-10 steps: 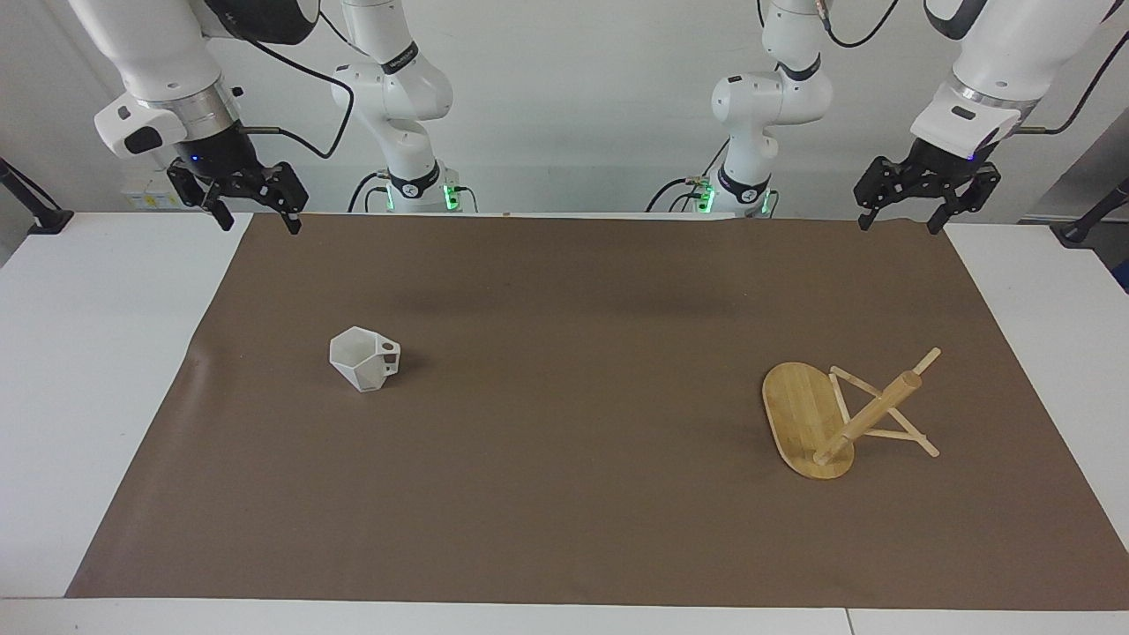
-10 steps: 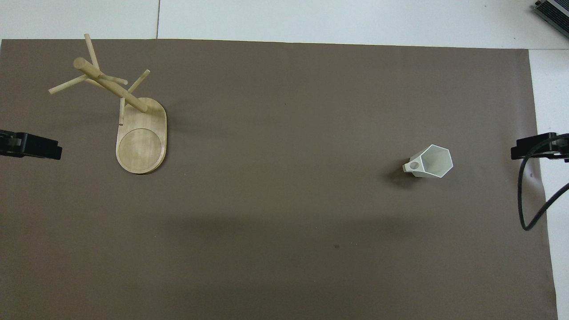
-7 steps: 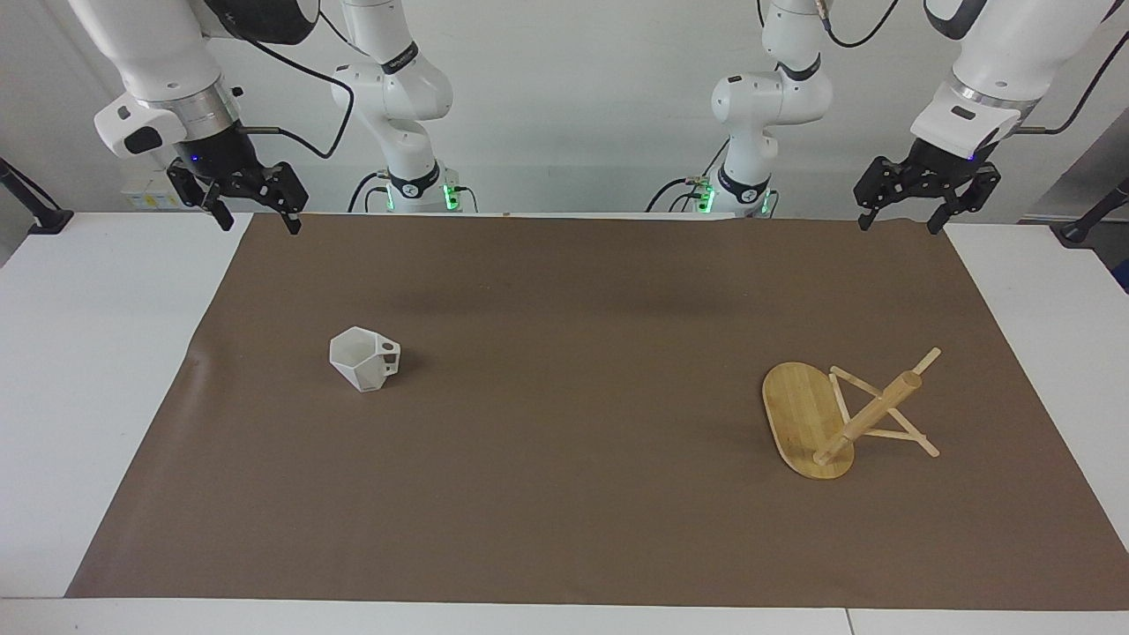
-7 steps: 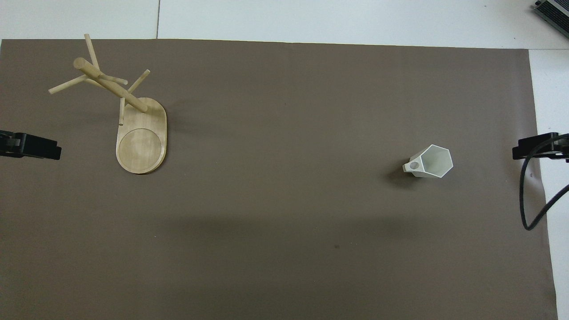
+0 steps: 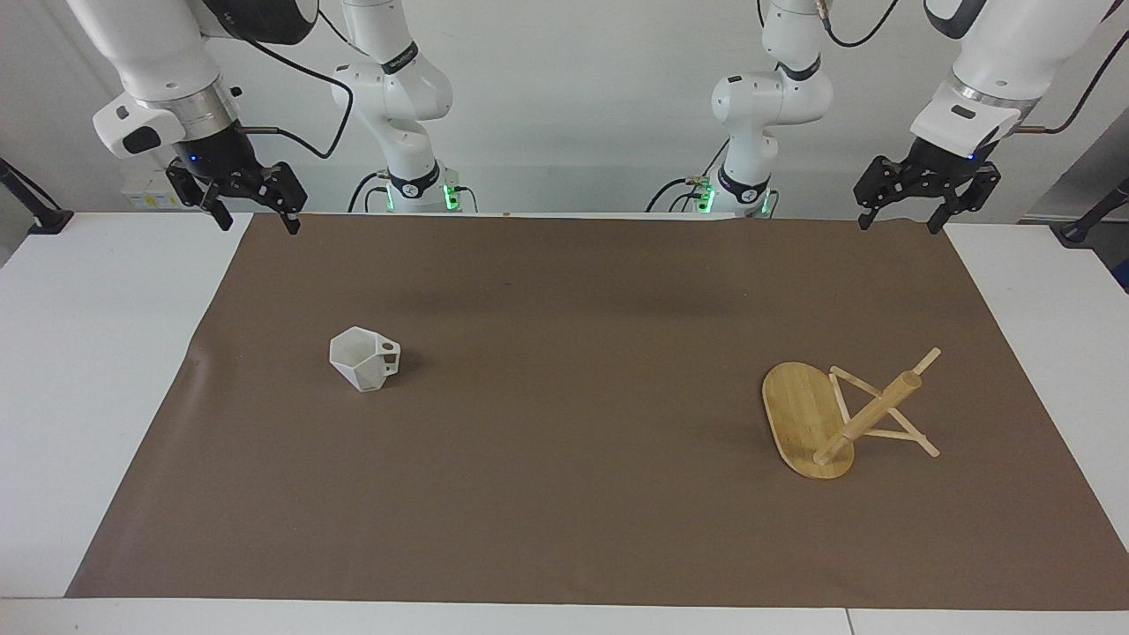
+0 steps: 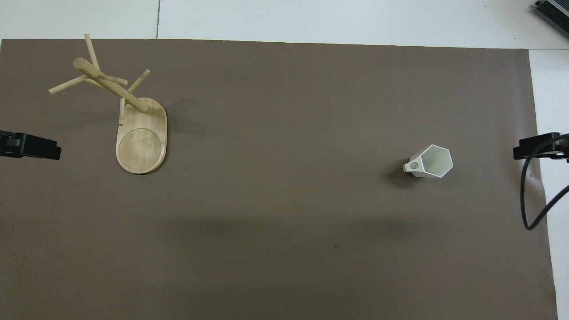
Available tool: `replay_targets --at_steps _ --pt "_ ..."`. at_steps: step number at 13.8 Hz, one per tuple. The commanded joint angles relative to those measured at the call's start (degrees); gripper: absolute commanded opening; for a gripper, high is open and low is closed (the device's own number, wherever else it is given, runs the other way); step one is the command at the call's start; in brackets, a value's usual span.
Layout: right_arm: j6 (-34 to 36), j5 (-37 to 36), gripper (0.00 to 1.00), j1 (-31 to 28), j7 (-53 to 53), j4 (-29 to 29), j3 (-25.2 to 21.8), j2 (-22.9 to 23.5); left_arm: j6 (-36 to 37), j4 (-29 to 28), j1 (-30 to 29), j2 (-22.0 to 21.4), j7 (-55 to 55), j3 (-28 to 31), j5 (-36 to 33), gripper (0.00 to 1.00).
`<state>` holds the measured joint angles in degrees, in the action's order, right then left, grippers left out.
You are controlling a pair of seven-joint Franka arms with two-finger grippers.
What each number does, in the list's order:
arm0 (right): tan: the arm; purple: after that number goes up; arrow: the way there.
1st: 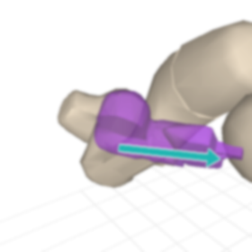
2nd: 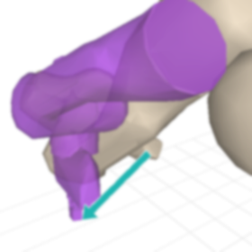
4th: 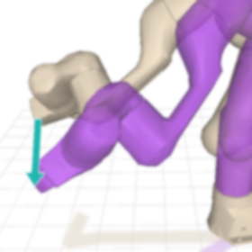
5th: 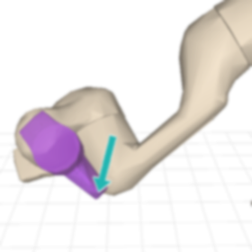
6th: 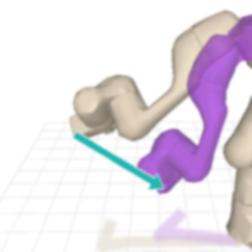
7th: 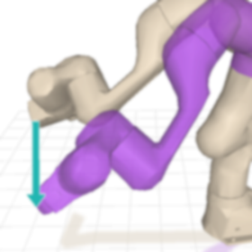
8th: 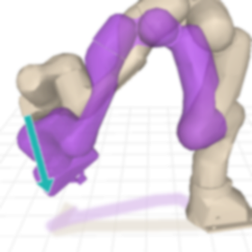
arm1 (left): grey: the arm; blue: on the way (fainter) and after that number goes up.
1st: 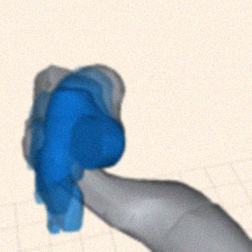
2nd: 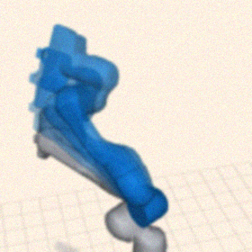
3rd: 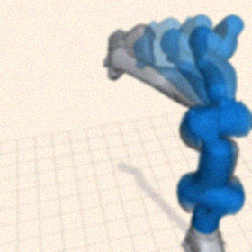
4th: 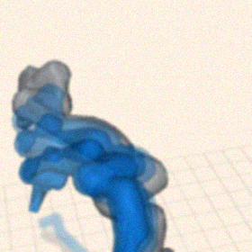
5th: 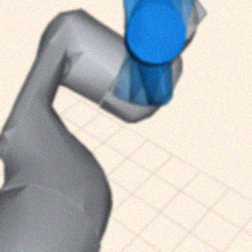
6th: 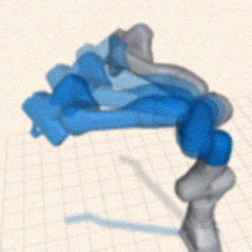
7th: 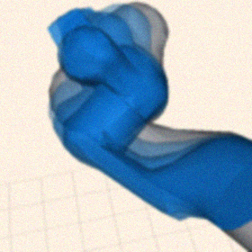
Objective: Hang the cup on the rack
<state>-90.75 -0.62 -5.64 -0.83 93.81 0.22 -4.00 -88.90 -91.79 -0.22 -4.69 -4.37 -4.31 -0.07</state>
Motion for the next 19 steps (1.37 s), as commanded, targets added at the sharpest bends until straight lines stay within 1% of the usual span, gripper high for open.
replay_targets --at_steps 1,4,7,11,15,19 --pt "0.0 0.8 1.0 0.5 0.7 1.6 -0.9 -0.8 -0.7 -0.9 0.7 -1.0 0.6 0.4 0.5 1.0" --pt "-1.2 1.0 1.0 0.5 0.7 4.0 -0.9 -1.8 -0.8 -0.9 0.7 -1.0 0.6 0.4 0.5 1.0" --pt "-5.5 1.0 1.0 0.5 0.5 6.7 -0.9 -2.2 -0.8 -0.9 0.7 -1.0 0.6 0.3 0.5 1.0" --pt "-15.2 1.1 1.0 0.5 0.4 13.8 -0.9 -2.2 -0.7 -0.9 0.7 -1.0 0.6 0.4 0.6 1.0" --pt "-23.7 1.1 1.0 0.5 -1.5 19.0 -0.9 -0.5 -0.6 -1.1 0.5 -1.3 0.5 0.4 0.6 1.0" --pt "-30.9 1.0 1.0 0.5 -1.5 21.2 -0.8 4.8 -0.5 -1.2 0.4 -1.4 0.5 0.4 0.6 1.0"
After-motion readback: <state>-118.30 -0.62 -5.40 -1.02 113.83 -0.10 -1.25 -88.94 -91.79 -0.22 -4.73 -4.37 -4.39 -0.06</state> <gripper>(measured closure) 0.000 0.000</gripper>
